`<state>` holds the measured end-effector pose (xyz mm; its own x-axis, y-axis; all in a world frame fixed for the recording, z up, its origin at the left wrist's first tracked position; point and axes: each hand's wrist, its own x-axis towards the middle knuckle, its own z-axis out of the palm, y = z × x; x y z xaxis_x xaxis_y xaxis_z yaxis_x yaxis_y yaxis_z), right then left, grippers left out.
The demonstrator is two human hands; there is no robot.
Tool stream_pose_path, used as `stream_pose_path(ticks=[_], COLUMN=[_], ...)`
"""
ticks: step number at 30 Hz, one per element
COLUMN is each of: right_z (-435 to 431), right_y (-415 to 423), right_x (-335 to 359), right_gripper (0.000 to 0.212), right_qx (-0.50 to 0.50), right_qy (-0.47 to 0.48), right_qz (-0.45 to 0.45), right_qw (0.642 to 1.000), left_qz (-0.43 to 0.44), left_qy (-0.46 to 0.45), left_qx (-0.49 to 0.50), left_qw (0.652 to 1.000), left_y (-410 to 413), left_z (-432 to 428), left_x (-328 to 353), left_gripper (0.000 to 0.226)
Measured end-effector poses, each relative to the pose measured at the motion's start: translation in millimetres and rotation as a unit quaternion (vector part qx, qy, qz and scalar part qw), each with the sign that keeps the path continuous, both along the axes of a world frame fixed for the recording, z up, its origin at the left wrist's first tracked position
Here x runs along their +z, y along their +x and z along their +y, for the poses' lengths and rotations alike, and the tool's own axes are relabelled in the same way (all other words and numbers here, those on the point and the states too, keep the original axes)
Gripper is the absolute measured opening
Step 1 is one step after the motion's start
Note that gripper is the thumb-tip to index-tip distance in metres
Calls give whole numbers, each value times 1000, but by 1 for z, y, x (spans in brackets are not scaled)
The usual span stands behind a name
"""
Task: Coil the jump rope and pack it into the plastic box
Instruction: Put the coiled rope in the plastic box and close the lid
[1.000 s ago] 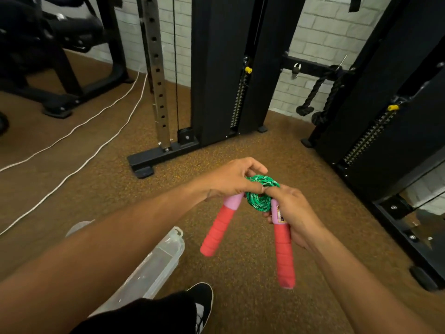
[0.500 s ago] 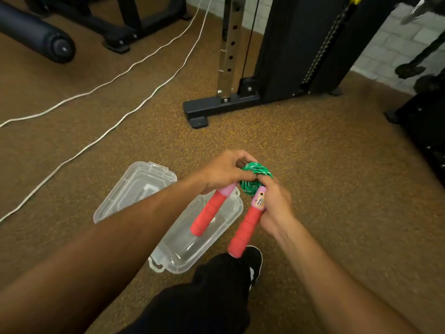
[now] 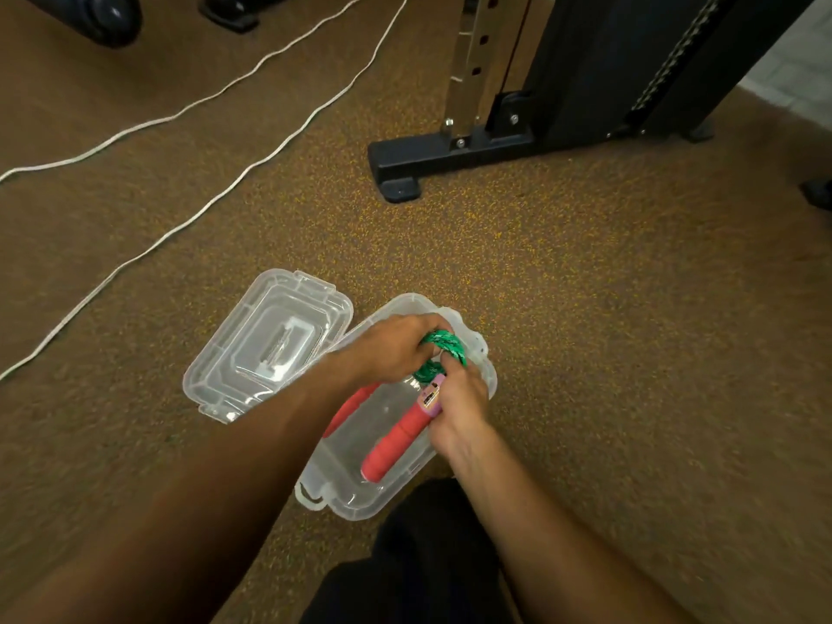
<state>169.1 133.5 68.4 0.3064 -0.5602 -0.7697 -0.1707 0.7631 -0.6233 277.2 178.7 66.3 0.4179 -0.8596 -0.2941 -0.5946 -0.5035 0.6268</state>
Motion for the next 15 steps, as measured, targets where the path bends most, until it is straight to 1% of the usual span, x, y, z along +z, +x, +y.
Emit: stream_pose_path(ticks=[2, 4, 7, 10, 12, 15], right_z=[1, -3, -10, -14, -15, -15], right_y=[6, 12, 20, 26, 32, 39], right_x=[-9, -13, -21, -35, -49, -66], right_gripper=[23, 11, 17, 14, 15, 18], right_qx=[1, 24, 52, 59, 54, 74], right_qy=[20, 46, 82, 98, 101, 107], right_qz=[27, 58, 81, 107, 122, 158], right_qw=[999, 997, 992, 988, 986, 979], left_qz=[-13, -5, 3, 11, 9, -2], left_qy=[12, 21, 47, 59, 66, 93], left_qx=[14, 28, 27, 17, 9, 7], left_qw=[1000, 999, 999, 998, 998, 996], left_y=[0, 2, 7, 10, 12, 11], left_z=[3, 5, 6, 3, 0, -1], left_x=[-18, -33, -52, -71, -81, -91], left_gripper=[35, 35, 33, 34, 35, 39])
